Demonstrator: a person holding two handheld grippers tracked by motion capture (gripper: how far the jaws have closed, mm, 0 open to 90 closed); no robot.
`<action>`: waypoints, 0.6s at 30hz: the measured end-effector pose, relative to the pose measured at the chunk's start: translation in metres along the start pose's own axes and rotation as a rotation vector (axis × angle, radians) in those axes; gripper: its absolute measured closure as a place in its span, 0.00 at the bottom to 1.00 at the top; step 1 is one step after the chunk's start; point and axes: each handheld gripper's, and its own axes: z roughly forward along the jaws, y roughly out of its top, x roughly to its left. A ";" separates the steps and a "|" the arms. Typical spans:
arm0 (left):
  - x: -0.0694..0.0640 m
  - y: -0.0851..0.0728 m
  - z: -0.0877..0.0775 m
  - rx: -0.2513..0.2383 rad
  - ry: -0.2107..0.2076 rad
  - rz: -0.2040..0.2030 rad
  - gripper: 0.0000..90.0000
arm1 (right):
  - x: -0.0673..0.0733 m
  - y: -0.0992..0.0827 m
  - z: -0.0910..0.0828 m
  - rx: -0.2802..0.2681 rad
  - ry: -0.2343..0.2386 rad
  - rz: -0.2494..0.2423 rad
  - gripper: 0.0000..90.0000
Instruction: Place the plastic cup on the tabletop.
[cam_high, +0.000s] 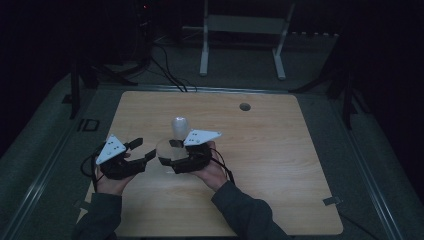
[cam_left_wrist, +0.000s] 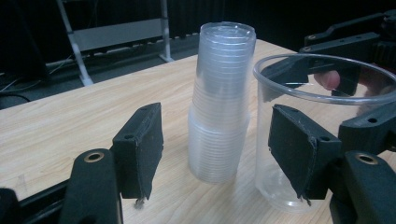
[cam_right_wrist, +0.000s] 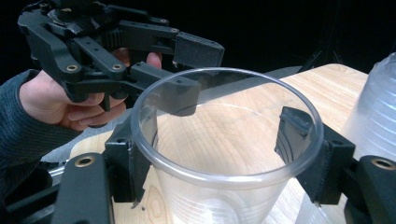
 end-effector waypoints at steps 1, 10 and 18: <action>0.000 0.000 0.000 0.000 0.002 0.001 0.40 | 0.000 0.000 0.000 -0.001 0.000 -0.001 0.33; 0.003 0.000 -0.002 -0.005 0.010 -0.006 0.40 | -0.001 -0.004 0.000 0.003 0.006 0.000 0.33; 0.003 0.000 -0.001 -0.010 0.016 -0.010 0.40 | -0.003 -0.010 0.002 0.004 0.005 0.007 0.33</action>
